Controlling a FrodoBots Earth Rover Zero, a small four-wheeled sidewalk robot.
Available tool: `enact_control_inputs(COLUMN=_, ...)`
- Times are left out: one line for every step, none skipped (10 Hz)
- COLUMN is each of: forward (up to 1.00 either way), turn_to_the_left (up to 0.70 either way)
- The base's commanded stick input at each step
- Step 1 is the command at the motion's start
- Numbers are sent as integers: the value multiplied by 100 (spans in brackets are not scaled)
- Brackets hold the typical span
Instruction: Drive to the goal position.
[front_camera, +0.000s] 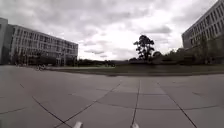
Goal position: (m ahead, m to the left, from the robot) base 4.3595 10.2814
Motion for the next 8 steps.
enact_control_inputs(forward=0, turn_to_the_left=0)
enact_control_inputs(forward=0, turn_to_the_left=0)
enact_control_inputs(forward=0, turn_to_the_left=0)
enact_control_inputs(forward=0, turn_to_the_left=0)
enact_control_inputs(forward=-2, turn_to_the_left=0)
enact_control_inputs(forward=-41, turn_to_the_left=0)
enact_control_inputs(forward=-70, turn_to_the_left=0)
enact_control_inputs(forward=-70, turn_to_the_left=0)
